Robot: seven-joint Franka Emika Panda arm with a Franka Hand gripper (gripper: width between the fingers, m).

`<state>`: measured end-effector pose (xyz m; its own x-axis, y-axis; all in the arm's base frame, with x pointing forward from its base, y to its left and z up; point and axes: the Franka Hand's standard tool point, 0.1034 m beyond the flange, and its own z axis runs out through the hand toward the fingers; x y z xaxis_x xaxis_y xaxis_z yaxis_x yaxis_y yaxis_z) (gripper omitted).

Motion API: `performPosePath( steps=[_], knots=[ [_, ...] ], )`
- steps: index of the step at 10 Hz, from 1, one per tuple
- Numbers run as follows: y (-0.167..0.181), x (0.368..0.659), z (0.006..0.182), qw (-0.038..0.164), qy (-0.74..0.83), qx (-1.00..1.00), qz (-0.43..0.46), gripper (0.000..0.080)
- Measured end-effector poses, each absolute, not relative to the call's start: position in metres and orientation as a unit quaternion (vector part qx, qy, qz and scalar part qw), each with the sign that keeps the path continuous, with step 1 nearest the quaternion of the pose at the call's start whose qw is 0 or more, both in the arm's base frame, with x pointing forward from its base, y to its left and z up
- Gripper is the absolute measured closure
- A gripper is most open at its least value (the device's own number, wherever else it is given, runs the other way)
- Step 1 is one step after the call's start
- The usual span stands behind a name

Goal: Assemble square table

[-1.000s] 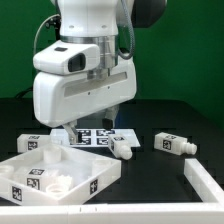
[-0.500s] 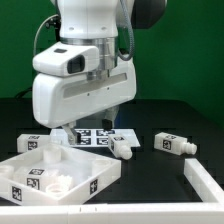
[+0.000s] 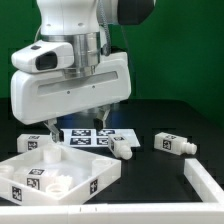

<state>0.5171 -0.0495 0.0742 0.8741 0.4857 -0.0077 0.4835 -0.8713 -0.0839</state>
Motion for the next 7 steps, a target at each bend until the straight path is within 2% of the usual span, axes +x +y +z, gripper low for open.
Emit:
performPosePath(
  steps=[1,2,4,6,7],
  knots=[
    [-0.05,0.517,0.074,0.039,-0.238,-0.97,0.015,0.015],
    [-0.056,0.518,0.075,0.04,-0.153,-0.987,0.015,0.015],
    [-0.067,0.521,0.074,0.026,-0.011,-1.0,-0.008,0.015],
    [-0.077,0.518,0.072,0.043,0.039,-0.998,-0.015,0.015],
    [-0.073,0.518,0.072,0.044,0.07,-0.996,-0.013,0.015]
  ],
)
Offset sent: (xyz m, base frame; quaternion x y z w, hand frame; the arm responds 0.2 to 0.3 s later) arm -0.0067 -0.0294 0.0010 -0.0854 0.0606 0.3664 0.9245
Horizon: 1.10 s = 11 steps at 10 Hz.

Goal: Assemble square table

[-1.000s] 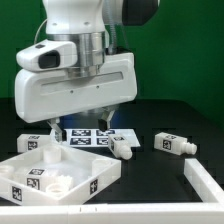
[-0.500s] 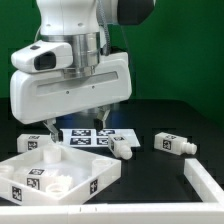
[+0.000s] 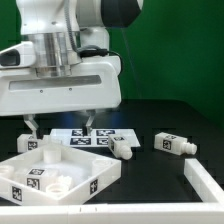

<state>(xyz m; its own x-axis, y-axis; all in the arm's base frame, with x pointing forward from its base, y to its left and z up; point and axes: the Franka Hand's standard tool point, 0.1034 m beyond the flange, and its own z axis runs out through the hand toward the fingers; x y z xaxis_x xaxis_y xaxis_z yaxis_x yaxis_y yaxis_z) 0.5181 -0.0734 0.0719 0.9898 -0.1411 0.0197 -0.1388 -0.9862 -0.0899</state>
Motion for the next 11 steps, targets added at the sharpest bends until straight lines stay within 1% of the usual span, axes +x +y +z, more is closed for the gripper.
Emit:
performPosePath(
  steps=[2,3,4,5,6,8,9,10,11],
  knots=[
    [-0.074,0.517,0.07,0.052,0.135,-0.989,-0.009,0.015],
    [-0.087,0.512,0.064,0.06,0.177,-0.982,-0.002,0.015],
    [-0.099,0.507,0.059,0.059,0.228,-0.972,0.003,0.015],
    [-0.111,0.502,0.053,0.06,0.257,-0.964,0.005,0.015],
    [-0.125,0.495,0.039,0.061,0.295,-0.954,0.01,0.015],
    [-0.132,0.492,0.017,0.058,0.303,-0.951,0.01,0.015],
    [-0.137,0.489,0.011,0.059,0.306,-0.95,0.009,0.015],
    [-0.137,0.488,0.01,0.057,0.306,-0.95,0.006,0.015],
    [-0.136,0.489,0.01,0.057,0.305,-0.951,0.006,0.0249]
  ],
)
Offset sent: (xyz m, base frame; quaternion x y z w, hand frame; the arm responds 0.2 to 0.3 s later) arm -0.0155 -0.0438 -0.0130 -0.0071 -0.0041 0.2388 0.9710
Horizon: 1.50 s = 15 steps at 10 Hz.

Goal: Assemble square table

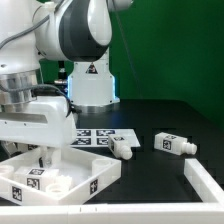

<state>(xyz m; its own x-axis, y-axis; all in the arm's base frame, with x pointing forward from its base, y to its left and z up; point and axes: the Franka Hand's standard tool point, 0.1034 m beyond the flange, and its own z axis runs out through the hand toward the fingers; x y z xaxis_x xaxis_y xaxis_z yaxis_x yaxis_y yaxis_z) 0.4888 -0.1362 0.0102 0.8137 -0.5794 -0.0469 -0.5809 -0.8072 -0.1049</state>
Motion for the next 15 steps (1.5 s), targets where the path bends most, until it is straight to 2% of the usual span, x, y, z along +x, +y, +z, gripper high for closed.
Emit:
performPosePath(
  steps=[1,2,3,4,5,6,9,12,13,15],
  knots=[
    [-0.136,0.489,0.01,0.057,0.305,-0.951,0.006,0.0249],
    [-0.136,0.489,0.01,0.057,0.305,-0.951,0.007,0.0451],
    [-0.136,0.489,0.01,0.057,0.305,-0.951,0.007,0.0585],
    [-0.136,0.488,0.01,0.057,0.305,-0.951,0.007,0.0585],
    [-0.136,0.489,0.01,0.057,0.304,-0.951,0.007,0.0742],
    [-0.134,0.489,0.01,0.057,0.308,-0.95,0.007,0.0746],
    [-0.092,0.494,0.011,0.066,0.317,-0.945,0.036,0.0746],
    [-0.071,0.511,0.011,0.078,0.193,-0.977,0.042,0.0746],
    [-0.068,0.518,0.01,0.087,0.156,-0.983,0.044,0.0746],
    [-0.069,0.518,0.009,0.085,0.168,-0.981,0.042,0.0746]
  ],
)
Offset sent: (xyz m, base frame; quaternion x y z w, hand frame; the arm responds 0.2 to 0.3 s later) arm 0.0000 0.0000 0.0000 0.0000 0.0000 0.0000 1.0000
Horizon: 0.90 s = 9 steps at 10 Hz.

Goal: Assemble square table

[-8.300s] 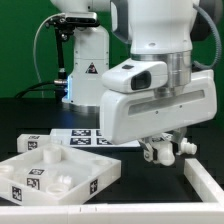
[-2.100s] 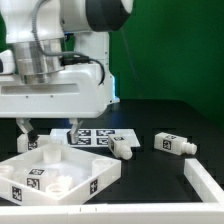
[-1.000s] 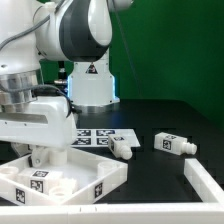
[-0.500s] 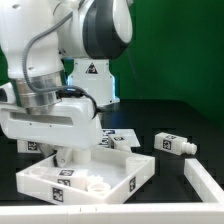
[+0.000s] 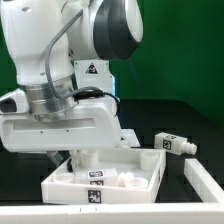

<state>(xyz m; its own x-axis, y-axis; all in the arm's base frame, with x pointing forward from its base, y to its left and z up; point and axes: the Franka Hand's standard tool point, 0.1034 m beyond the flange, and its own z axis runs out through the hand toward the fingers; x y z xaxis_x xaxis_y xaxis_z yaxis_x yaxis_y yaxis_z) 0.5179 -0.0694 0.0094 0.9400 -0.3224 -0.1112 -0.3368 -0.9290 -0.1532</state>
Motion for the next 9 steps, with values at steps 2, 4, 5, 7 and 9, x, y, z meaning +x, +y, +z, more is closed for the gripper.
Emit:
performPosePath(
  steps=[2,4,5,7,9],
  knots=[
    [-0.069,0.518,0.009,0.085,0.168,-0.981,0.042,0.0745],
    [-0.062,0.524,0.012,0.073,0.122,-0.989,0.041,0.0745],
    [-0.048,0.532,0.013,0.065,0.087,-0.993,0.038,0.0745],
    [-0.032,0.545,0.01,0.069,0.043,-0.996,0.032,0.0745],
    [-0.033,0.544,0.01,0.07,0.045,-0.996,0.033,0.0745]
  ],
)
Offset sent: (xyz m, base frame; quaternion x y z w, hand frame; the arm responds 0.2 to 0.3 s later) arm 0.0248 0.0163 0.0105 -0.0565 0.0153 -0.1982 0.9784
